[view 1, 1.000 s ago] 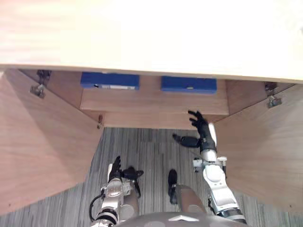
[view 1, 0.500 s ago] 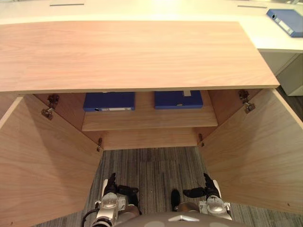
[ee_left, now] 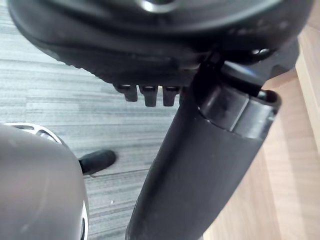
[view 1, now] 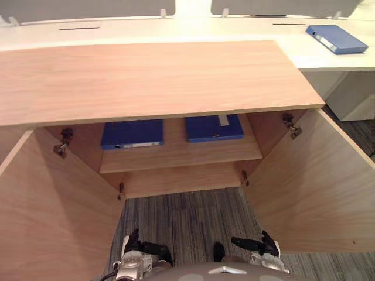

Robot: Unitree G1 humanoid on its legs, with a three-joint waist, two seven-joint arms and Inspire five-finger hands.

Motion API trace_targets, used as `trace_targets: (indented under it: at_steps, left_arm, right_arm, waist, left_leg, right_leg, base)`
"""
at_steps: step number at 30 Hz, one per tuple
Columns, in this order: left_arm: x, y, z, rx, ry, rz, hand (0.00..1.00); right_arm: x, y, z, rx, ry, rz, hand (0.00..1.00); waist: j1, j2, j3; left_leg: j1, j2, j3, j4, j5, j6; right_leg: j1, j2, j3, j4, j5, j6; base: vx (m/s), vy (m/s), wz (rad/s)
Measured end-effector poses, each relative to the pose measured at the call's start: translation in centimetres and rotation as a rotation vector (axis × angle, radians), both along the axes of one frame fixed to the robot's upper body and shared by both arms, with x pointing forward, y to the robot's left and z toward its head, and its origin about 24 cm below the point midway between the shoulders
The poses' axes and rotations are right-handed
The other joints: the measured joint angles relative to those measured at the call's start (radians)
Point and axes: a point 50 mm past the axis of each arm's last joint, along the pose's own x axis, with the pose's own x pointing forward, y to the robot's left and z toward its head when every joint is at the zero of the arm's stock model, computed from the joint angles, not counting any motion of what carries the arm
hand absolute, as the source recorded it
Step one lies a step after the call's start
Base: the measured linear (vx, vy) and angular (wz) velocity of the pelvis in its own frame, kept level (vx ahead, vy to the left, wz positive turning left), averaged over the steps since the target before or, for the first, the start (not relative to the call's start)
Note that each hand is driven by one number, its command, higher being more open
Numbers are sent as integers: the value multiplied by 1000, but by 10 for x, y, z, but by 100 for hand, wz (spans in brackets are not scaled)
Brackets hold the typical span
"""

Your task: Walk over to the cabinet, pick up the folder, carry it to the office cabinet, place the folder inside the office cabinet, then close the office cabinet door

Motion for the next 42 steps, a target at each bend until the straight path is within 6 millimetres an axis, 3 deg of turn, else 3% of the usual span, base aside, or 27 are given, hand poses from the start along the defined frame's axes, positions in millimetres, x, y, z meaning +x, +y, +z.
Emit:
trace_targets:
  at_steps: [6,9,14,19,25,29,33,38,42]
  left_arm:
    - [-2,-8,-2,-29,15,39,100]
    - [-3,-19,-4,-53,19,43,100]
    - [1,-30,-3,-82,4,38,100]
    - [1,-42,-4,-101,7,11,100]
    - [1,-41,-4,-112,7,11,100]
    - [4,-41,-3,-118,4,15,100]
    - [20,-45,1,-121,-42,-38,100]
    - [21,-44,2,-120,-47,-81,100]
    - [12,-43,-1,-123,-20,-120,100]
  right_arm:
    - [-21,-19,8,25,-90,-314,100]
    - [-22,-34,25,-23,-222,-428,100]
    - [-21,-46,43,-79,-322,-475,100]
    - [1,-62,72,-150,-477,-483,100]
    - [32,-76,106,-277,-618,-418,100]
    - [46,-83,116,-317,-664,-402,100]
    - [62,-99,129,-354,-711,-352,100]
    - [76,-118,138,-386,-727,-259,100]
    - [79,-130,136,-383,-704,-202,100]
  waist:
    - [-25,10,-16]
    - [-43,18,-27]
    - [-55,14,-38]
    - [-73,28,-46]
    - [-87,28,-46]
    - [-95,30,-45]
    - [-100,32,-40]
    - [-105,34,-28]
    - [-106,54,-14]
  left_leg:
    - [64,18,106,5,-32,-10]
    - [99,34,170,5,-51,-26]
    - [122,59,227,22,-74,-48]
    - [129,87,290,51,-89,-65]
    - [129,111,331,72,-95,-76]
    - [127,111,343,73,-96,-78]
    - [102,101,338,73,-95,-75]
    - [86,95,322,73,-94,-72]
    - [71,86,268,72,-92,-69]
  right_leg:
    - [15,28,85,-4,1,-5]
    - [15,48,124,0,2,-9]
    - [5,78,163,16,-8,-25]
    - [-23,115,213,52,-18,-29]
    - [-50,149,235,76,-18,-29]
    - [-61,153,247,76,-17,-30]
    - [-78,143,251,72,-8,-31]
    - [-87,136,242,71,-7,-31]
    - [-92,123,221,68,-7,-31]
  base:
    - [65,-3,-53]
    - [5,-42,-57]
    - [-20,-71,-38]
    - [14,-87,-38]
    - [-16,-87,-21]
    - [-44,-57,-9]
    - [-21,-36,-1]
    - [-22,-38,6]
    - [-33,-48,16]
